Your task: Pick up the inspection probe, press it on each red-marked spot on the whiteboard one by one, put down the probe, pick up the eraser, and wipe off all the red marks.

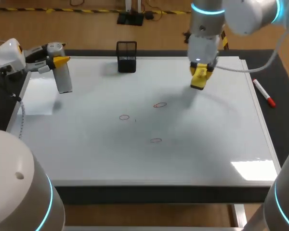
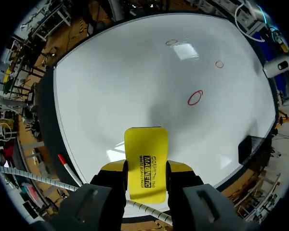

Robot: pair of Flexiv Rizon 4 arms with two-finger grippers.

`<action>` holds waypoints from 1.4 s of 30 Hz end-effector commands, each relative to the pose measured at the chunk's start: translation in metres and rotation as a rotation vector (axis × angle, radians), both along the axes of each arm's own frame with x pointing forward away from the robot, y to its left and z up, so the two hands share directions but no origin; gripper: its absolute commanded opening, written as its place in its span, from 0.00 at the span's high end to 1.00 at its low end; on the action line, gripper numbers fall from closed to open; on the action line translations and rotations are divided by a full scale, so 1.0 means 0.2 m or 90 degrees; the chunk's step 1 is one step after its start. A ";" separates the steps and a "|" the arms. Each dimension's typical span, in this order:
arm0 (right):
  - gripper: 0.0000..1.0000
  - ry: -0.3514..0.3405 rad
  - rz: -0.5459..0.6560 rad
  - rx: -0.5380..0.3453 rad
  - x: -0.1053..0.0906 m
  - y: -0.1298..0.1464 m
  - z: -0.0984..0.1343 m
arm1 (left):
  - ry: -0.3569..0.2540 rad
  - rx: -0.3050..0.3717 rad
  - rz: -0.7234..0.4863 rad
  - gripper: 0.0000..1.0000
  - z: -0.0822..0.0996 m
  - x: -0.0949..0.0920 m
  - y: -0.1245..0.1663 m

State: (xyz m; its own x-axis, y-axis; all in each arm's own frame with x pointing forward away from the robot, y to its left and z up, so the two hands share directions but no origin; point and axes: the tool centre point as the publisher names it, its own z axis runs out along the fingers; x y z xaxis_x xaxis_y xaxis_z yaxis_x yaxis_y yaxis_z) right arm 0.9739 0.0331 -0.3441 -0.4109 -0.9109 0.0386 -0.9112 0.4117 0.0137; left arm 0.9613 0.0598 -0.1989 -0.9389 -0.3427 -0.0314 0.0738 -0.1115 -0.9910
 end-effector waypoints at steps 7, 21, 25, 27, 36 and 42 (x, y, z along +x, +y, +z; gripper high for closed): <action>1.00 -0.042 0.101 -0.025 -0.16 0.36 0.01 | -0.001 0.001 0.002 1.00 0.01 0.00 0.00; 1.00 -0.039 0.205 -0.013 -0.33 0.84 -0.04 | -0.001 0.001 0.002 1.00 0.01 0.00 0.00; 1.00 -0.035 0.233 -0.018 -0.39 0.99 -0.08 | -0.001 0.001 0.002 1.00 0.01 0.00 0.00; 1.00 -0.033 0.239 -0.017 -0.42 1.05 -0.09 | -0.001 0.001 0.002 1.00 0.01 0.00 0.00; 1.00 -0.028 0.279 0.001 -0.52 1.30 -0.14 | -0.001 0.001 0.002 1.00 0.01 0.00 0.00; 1.00 -0.020 0.285 -0.001 -0.55 1.43 -0.20 | -0.001 0.001 0.002 1.00 0.01 0.00 0.00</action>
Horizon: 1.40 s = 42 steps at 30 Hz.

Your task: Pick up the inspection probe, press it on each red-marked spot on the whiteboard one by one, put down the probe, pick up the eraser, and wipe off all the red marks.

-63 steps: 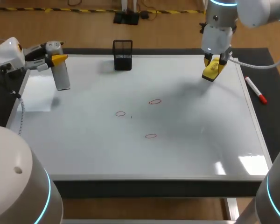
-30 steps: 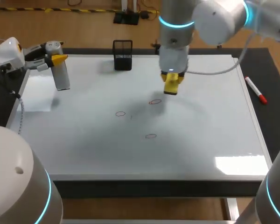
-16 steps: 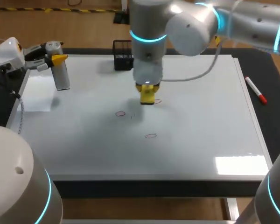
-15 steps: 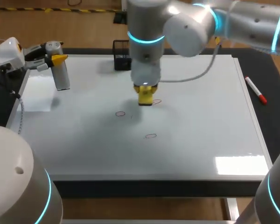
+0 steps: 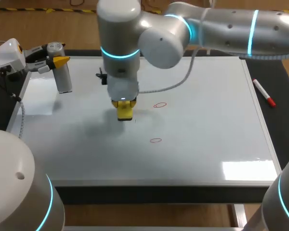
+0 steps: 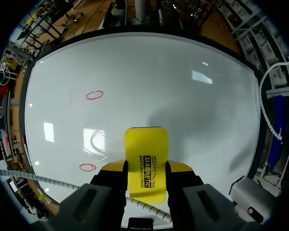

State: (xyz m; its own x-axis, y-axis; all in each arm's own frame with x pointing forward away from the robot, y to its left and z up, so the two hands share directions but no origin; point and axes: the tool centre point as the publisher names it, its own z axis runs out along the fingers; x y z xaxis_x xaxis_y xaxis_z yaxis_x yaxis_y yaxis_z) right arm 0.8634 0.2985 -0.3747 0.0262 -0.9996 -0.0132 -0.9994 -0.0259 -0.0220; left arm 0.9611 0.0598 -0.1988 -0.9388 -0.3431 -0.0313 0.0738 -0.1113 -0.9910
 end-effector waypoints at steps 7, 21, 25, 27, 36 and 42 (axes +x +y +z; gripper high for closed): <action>1.00 -0.005 0.009 -0.027 -0.02 0.17 -0.07 | -0.001 0.001 0.001 1.00 0.00 0.00 0.00; 1.00 -0.003 0.025 -0.035 -0.03 0.20 -0.18 | -0.001 0.001 0.001 1.00 0.00 0.00 0.00; 1.00 -0.002 0.024 -0.035 -0.03 0.19 -0.19 | -0.001 0.001 0.001 1.00 0.00 0.00 0.00; 1.00 -0.002 0.023 -0.036 -0.03 0.18 -0.19 | -0.001 0.001 0.001 1.00 0.00 0.00 0.00; 1.00 0.001 0.006 -0.047 -0.02 0.09 -0.21 | -0.001 0.001 0.001 1.00 0.00 0.00 0.00; 1.00 -0.004 -0.014 -0.051 0.00 0.00 -0.21 | -0.001 0.001 0.001 1.00 0.00 0.00 0.00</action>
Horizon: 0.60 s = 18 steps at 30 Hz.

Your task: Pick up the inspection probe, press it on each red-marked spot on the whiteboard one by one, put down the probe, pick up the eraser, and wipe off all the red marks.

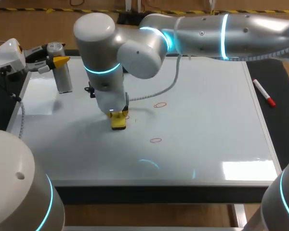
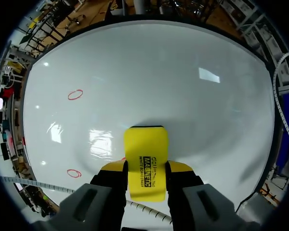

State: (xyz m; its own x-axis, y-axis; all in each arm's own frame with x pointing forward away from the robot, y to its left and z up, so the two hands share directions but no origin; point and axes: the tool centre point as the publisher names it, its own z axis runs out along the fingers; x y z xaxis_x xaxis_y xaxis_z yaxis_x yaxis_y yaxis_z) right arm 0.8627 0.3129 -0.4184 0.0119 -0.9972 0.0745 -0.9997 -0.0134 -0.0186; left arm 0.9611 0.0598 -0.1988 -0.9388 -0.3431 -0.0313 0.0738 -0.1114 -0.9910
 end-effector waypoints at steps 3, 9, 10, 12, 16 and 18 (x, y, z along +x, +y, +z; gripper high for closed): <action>1.00 -0.004 -0.015 0.004 0.03 -0.13 0.00 | -0.001 0.001 0.001 1.00 0.00 0.00 0.00; 1.00 -0.007 -0.030 -0.001 0.06 -0.22 0.01 | -0.001 0.001 0.001 1.00 0.00 0.00 0.00; 1.00 -0.007 -0.031 -0.001 0.06 -0.23 0.02 | -0.001 0.001 0.001 1.00 0.00 0.00 0.00; 1.00 -0.008 -0.034 -0.003 0.07 -0.25 0.02 | -0.001 0.001 0.001 1.00 0.00 0.00 0.00; 1.00 -0.009 -0.036 -0.004 0.08 -0.26 0.03 | -0.001 0.001 0.001 1.00 0.00 0.00 0.00; 1.00 -0.009 -0.034 -0.005 0.08 -0.27 0.04 | -0.001 0.001 0.001 1.00 0.00 0.00 0.00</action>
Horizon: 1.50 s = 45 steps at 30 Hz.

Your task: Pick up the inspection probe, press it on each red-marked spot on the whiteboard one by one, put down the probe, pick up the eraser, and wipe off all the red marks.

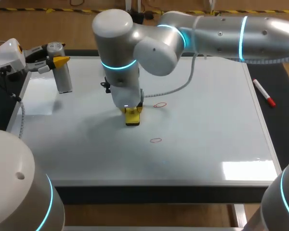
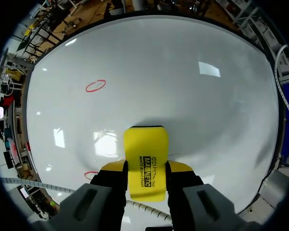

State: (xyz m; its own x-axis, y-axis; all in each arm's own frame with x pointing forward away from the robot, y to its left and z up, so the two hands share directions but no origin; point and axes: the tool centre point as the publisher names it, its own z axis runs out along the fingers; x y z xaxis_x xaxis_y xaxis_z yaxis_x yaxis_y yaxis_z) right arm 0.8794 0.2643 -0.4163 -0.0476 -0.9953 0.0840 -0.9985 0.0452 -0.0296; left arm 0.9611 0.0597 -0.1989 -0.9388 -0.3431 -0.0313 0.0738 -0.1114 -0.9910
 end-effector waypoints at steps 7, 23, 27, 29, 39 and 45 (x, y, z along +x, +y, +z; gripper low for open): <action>1.00 0.006 0.015 -0.001 0.02 -0.04 0.07 | -0.001 0.001 0.001 1.00 0.00 0.00 0.00; 1.00 0.001 -0.026 0.038 0.21 -0.28 0.27 | -0.001 0.001 0.001 1.00 0.00 0.00 0.00; 1.00 0.008 -0.046 0.048 0.27 -0.44 0.33 | -0.001 0.001 0.001 1.00 0.00 0.00 0.00; 1.00 0.009 -0.064 0.054 0.30 -0.53 0.35 | -0.001 0.001 0.001 1.00 0.00 0.00 0.00; 1.00 0.009 -0.159 0.030 0.40 -0.95 0.35 | -0.001 0.001 0.001 1.00 0.00 0.00 0.00; 1.00 0.015 -0.229 0.020 0.43 -1.18 0.31 | -0.001 0.001 0.001 1.00 0.00 0.00 0.00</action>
State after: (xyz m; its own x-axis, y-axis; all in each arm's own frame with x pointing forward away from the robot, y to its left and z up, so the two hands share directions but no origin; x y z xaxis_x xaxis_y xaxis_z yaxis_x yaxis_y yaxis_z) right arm 0.9696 0.0564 -0.3534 -0.3872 -0.9175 0.0905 -0.9215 0.3883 -0.0065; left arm 0.9610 0.0598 -0.1989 -0.9388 -0.3431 -0.0313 0.0738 -0.1115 -0.9910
